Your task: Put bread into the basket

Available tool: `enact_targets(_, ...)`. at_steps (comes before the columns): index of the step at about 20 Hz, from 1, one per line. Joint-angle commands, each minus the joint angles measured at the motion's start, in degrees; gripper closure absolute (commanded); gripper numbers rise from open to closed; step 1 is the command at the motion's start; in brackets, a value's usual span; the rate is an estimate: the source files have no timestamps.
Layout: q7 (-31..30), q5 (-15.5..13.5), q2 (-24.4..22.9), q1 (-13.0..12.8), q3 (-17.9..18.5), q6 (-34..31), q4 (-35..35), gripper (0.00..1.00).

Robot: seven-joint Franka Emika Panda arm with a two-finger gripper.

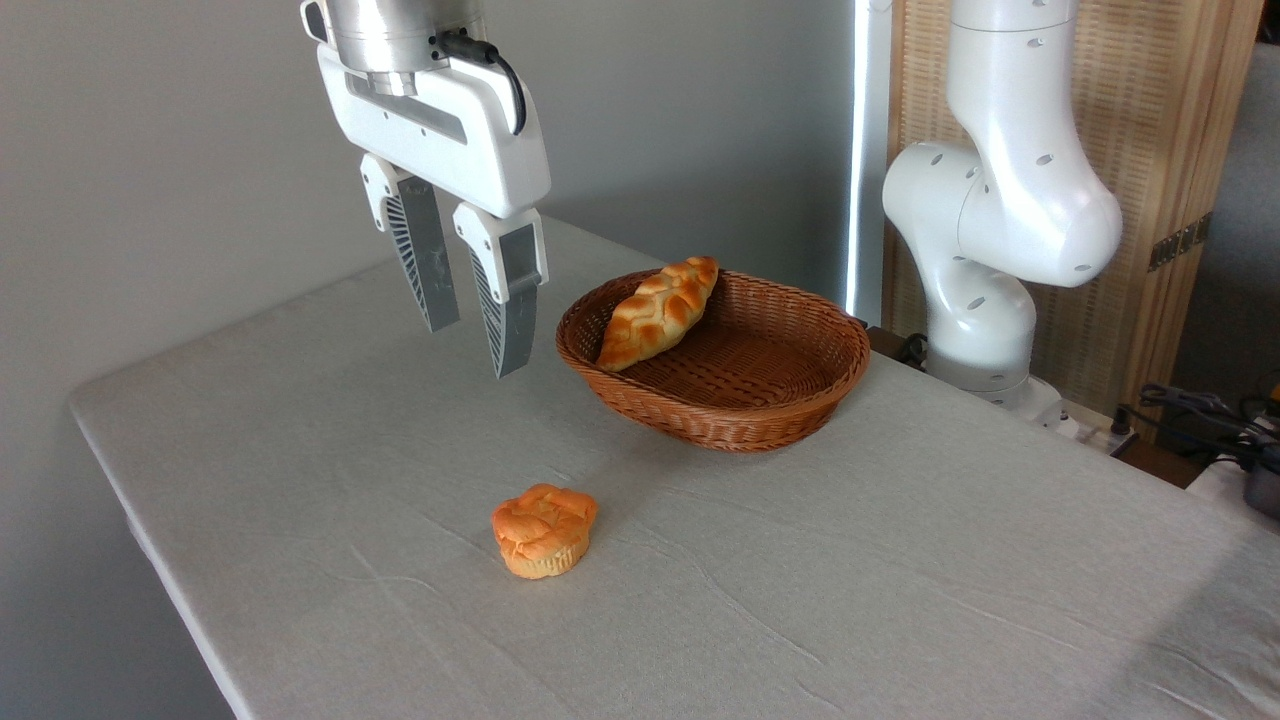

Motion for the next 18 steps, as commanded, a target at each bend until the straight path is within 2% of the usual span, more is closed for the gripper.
enact_targets(1, 2.01, -0.90, -1.09, 0.02, 0.65, 0.44, -1.45, 0.00)
enact_targets(18, 1.40, -0.20, -1.09, 0.11, 0.92, 2.02, -1.99, 0.00)
